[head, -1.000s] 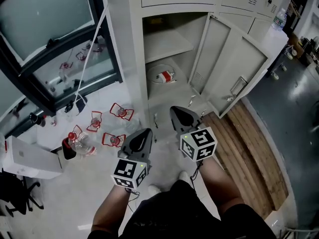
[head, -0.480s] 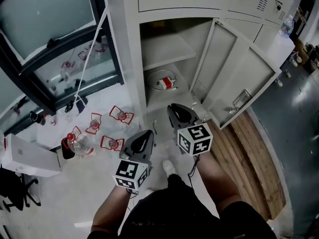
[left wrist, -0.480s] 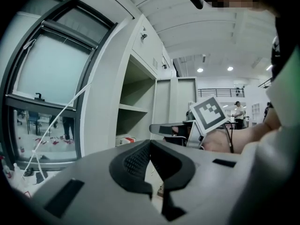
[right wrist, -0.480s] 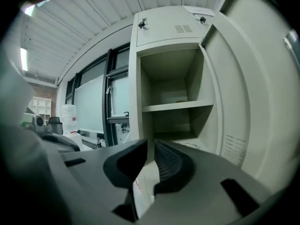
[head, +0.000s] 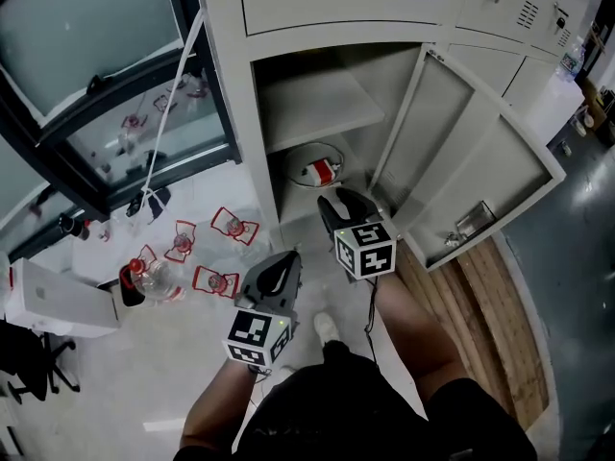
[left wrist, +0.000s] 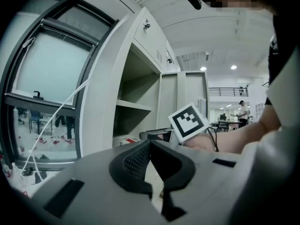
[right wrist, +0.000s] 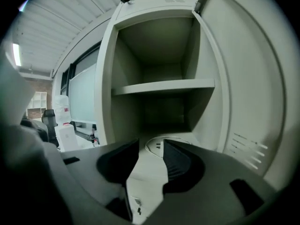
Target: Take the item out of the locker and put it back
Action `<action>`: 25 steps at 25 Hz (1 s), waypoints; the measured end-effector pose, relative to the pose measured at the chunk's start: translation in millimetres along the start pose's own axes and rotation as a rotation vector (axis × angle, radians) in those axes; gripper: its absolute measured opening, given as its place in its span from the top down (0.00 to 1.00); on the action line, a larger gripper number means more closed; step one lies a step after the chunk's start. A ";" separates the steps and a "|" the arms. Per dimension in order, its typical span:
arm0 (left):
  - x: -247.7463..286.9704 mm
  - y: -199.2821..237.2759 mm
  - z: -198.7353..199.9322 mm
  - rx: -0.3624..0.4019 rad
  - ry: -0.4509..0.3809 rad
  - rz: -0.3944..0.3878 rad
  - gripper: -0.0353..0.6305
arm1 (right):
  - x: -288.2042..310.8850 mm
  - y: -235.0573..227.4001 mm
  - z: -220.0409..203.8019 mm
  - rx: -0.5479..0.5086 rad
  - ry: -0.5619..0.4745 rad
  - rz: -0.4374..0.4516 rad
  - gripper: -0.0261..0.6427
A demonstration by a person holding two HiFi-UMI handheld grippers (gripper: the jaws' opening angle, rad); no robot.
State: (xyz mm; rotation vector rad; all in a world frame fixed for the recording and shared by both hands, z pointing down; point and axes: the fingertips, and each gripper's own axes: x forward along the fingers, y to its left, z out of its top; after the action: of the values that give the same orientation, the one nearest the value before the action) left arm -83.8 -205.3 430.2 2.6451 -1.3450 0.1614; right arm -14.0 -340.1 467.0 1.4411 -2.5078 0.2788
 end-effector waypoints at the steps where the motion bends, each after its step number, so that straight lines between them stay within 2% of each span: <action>1: 3.2 1.4 -0.9 -0.002 0.002 0.003 0.94 | 6.9 -3.8 -3.3 -0.004 0.014 -0.003 0.72; 10: 24.2 9.5 -6.0 -0.015 0.021 0.020 0.94 | 56.5 -31.7 -25.3 -0.059 0.136 -0.038 0.60; 18: 31.4 18.7 -7.2 -0.020 0.029 0.038 0.94 | 87.1 -47.1 -39.4 -0.058 0.253 -0.059 0.50; 25: 35.5 25.5 -9.4 -0.027 0.031 0.048 0.94 | 103.7 -52.3 -45.1 -0.061 0.310 -0.079 0.48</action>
State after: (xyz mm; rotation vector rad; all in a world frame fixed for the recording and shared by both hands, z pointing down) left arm -83.8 -246.2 448.1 2.5789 -1.3915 0.1886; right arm -14.4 -438.7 543.1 1.3531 -2.1889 0.3758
